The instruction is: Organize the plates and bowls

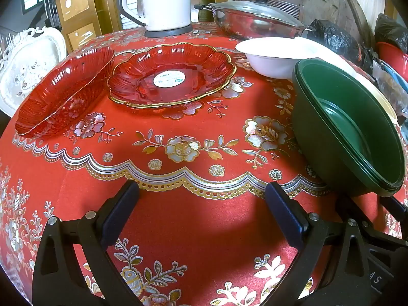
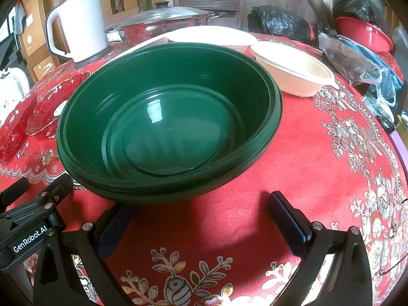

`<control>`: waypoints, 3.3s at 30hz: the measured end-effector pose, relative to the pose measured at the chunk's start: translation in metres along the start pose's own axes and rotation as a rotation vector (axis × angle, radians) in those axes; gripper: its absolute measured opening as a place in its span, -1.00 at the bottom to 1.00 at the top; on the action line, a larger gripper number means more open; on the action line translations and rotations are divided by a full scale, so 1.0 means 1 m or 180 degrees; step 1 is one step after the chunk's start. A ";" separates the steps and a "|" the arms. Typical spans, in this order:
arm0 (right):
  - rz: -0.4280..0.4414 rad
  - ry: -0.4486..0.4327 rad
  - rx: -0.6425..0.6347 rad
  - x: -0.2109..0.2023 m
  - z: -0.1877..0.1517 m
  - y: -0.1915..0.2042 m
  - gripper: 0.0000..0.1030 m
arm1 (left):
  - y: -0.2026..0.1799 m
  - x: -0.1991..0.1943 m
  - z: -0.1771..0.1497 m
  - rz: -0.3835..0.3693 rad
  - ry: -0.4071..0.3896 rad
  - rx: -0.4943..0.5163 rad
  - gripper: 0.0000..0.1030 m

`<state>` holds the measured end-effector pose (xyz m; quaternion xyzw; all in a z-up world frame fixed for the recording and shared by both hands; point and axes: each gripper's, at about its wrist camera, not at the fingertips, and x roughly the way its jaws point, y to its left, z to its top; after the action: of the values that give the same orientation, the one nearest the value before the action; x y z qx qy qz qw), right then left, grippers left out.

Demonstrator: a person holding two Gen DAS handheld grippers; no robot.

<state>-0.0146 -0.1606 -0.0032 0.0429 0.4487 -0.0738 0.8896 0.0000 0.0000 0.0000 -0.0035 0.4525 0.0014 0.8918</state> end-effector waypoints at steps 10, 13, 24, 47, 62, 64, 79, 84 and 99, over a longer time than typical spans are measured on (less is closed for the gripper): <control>0.0000 0.0000 -0.0001 0.000 0.000 0.000 1.00 | 0.000 0.000 0.000 0.0002 -0.0001 0.0001 0.94; 0.0000 0.0001 -0.0001 0.000 0.000 0.000 1.00 | 0.000 0.000 0.000 0.0003 -0.0001 0.0001 0.94; 0.0001 0.0001 -0.0002 0.000 0.000 0.000 1.00 | 0.000 0.000 0.000 0.0002 -0.0001 0.0002 0.94; 0.0242 -0.0218 -0.0283 -0.049 -0.012 0.023 0.99 | 0.038 -0.044 -0.018 -0.0120 -0.0162 0.0176 0.94; 0.0983 -0.0537 -0.0956 -0.085 0.026 0.123 0.99 | 0.144 -0.082 0.014 0.0304 -0.0563 -0.0157 0.94; 0.1108 -0.0536 -0.1033 -0.082 0.037 0.139 0.99 | 0.157 -0.083 0.018 0.0373 -0.0583 -0.0181 0.94; 0.1523 -0.0410 -0.1582 -0.046 0.108 0.251 0.98 | 0.252 -0.049 0.052 0.0592 -0.0366 -0.0615 0.94; 0.1496 -0.0319 -0.1656 -0.033 0.111 0.264 0.98 | 0.256 -0.043 0.055 0.0572 -0.0338 -0.0617 0.94; 0.1454 -0.0264 -0.1748 -0.018 0.125 0.277 0.98 | 0.260 -0.030 0.065 0.0542 -0.0310 -0.0657 0.94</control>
<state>0.1215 0.0964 0.0884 -0.1016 0.3941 0.2485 0.8790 0.0333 0.2610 0.0609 -0.0568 0.4047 0.1238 0.9042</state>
